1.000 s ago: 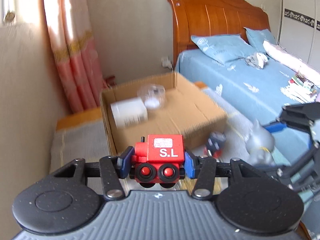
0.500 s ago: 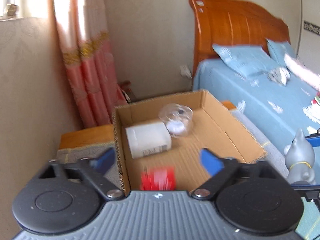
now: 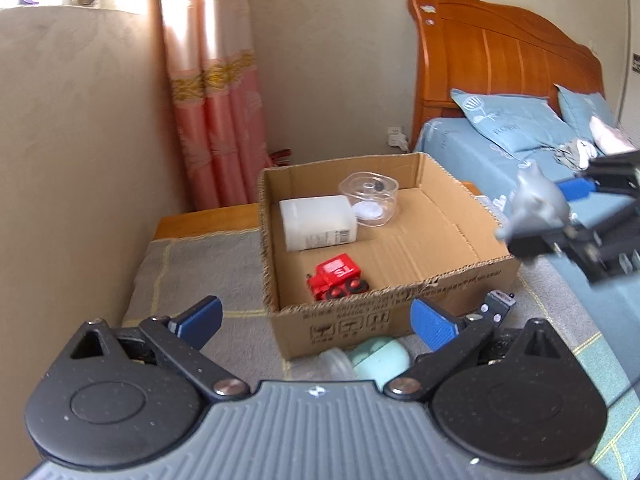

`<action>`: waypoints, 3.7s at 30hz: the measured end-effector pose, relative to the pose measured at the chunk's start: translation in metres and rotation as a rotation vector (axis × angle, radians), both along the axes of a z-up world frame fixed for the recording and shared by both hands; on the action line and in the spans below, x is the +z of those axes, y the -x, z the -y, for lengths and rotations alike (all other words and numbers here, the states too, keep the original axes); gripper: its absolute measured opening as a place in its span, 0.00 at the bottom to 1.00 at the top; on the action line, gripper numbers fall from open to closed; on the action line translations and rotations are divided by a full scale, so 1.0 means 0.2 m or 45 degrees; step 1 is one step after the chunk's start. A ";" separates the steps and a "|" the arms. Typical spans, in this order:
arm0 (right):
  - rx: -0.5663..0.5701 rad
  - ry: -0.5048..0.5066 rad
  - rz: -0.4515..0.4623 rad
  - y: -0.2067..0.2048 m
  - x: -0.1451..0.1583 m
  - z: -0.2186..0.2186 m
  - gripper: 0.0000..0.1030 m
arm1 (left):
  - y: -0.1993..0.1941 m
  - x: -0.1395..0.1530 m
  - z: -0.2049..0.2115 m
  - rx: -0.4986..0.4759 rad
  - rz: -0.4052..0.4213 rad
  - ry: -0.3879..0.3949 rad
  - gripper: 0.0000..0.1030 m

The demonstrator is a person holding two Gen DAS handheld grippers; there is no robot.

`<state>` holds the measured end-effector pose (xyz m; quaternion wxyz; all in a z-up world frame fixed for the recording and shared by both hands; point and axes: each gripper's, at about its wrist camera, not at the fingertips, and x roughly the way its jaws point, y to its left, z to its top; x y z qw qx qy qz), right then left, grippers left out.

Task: Organize rigid objects
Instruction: 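Lower the grey elephant into the cardboard box and open the right tool, then move left tool to clear plastic jar while right tool approaches black cube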

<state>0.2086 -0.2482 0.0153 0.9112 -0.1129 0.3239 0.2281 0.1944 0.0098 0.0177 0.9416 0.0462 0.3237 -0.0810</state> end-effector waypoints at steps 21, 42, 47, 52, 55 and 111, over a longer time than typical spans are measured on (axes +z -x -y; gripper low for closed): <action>-0.178 0.012 -0.006 -0.38 0.07 -0.07 1.00 | 0.13 -0.02 -0.13 0.127 0.035 -0.002 0.99; -0.330 0.024 -0.067 0.01 -0.12 -0.03 1.00 | 0.17 -0.10 -0.14 0.127 -0.039 -0.032 0.99; -0.390 0.032 -0.039 0.10 -0.27 -0.03 1.00 | 0.16 -0.16 -0.15 0.136 -0.086 -0.029 0.99; -0.447 -0.038 -0.112 0.07 -0.40 -0.03 1.00 | 0.15 -0.20 -0.15 0.125 -0.113 -0.023 0.99; -0.472 -0.072 -0.123 0.02 -0.45 -0.05 1.00 | 0.14 -0.21 -0.14 0.118 -0.122 -0.024 0.99; -0.544 -0.021 -0.088 0.28 -0.73 0.20 1.00 | 0.00 -0.52 -0.17 0.192 -0.284 -0.037 0.99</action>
